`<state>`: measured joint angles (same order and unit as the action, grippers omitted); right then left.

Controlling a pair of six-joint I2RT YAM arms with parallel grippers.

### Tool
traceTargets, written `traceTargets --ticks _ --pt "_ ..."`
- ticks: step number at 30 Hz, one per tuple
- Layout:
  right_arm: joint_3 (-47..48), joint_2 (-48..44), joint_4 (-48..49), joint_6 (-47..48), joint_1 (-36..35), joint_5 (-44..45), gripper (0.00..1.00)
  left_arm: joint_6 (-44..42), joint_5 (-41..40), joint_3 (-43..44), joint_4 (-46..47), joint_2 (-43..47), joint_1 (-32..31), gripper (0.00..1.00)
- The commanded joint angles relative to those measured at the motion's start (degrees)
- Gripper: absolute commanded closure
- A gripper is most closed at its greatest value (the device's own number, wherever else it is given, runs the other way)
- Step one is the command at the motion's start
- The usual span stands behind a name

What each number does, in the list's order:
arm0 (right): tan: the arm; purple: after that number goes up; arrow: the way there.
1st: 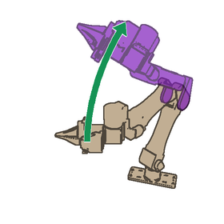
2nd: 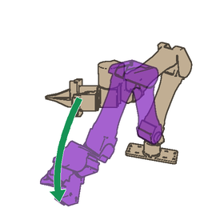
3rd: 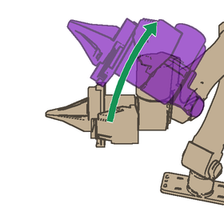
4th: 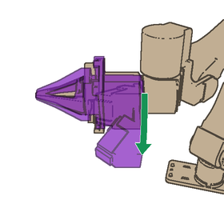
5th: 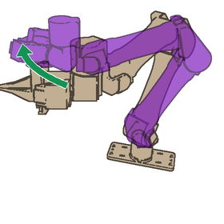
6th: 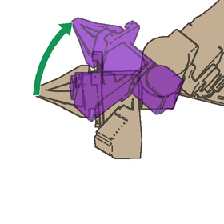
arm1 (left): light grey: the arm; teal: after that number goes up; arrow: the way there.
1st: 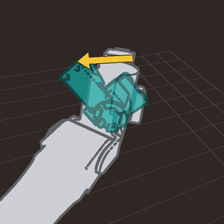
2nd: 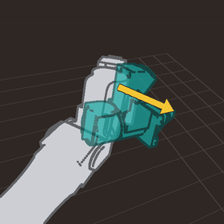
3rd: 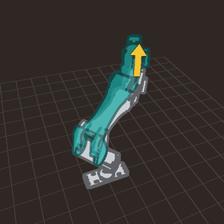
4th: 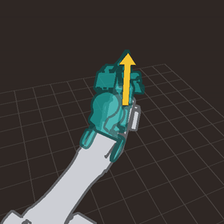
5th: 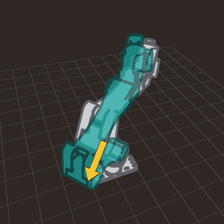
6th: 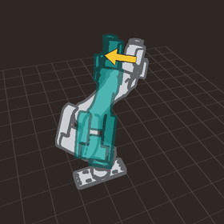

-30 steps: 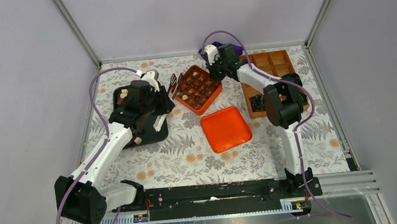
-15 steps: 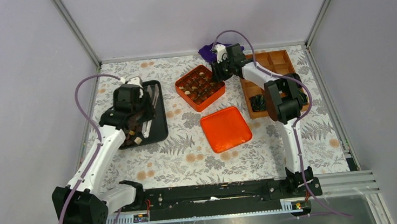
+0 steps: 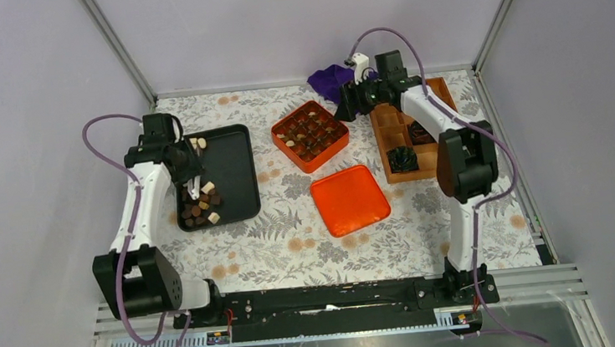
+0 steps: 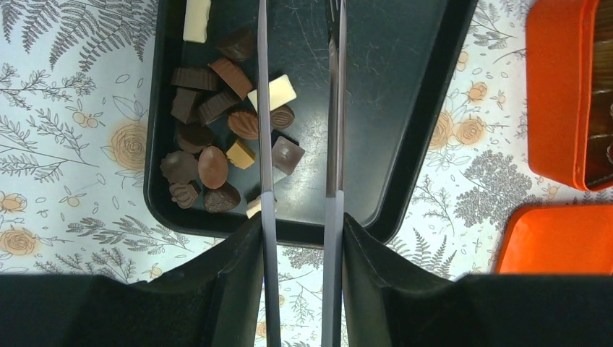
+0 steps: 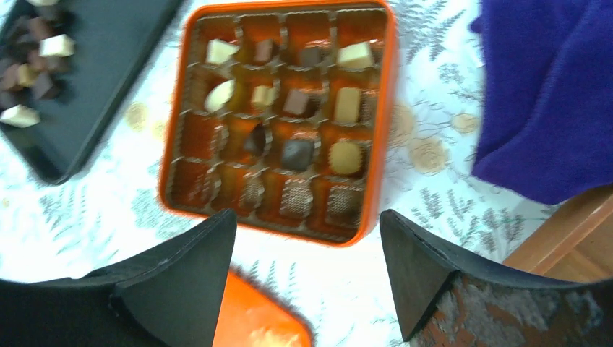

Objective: Pack the chocolate
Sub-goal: Pick up the fake chocolate from the plate.

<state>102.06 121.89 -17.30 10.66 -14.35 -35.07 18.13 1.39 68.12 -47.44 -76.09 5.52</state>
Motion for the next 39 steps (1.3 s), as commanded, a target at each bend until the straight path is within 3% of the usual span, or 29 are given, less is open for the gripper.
traceTargets --ticks 1,5,23,39 --pt "-5.6 -7.6 0.4 -1.0 -0.6 -8.5 0.20 -1.6 3.2 4.1 -2.0 -3.8 2.4 0.55" --pt "-9.4 -9.1 2.3 -2.0 -0.6 -9.9 0.20 0.2 2.8 5.2 -1.6 -7.0 3.9 0.55" --pt "-9.2 -7.5 2.4 -3.1 -0.6 -11.5 0.20 5.1 -3.4 7.1 2.2 -15.0 4.4 0.54" --pt "-9.2 -7.2 2.1 -2.8 -0.6 -11.7 0.20 6.3 -3.7 9.5 3.8 -20.2 4.5 0.54"
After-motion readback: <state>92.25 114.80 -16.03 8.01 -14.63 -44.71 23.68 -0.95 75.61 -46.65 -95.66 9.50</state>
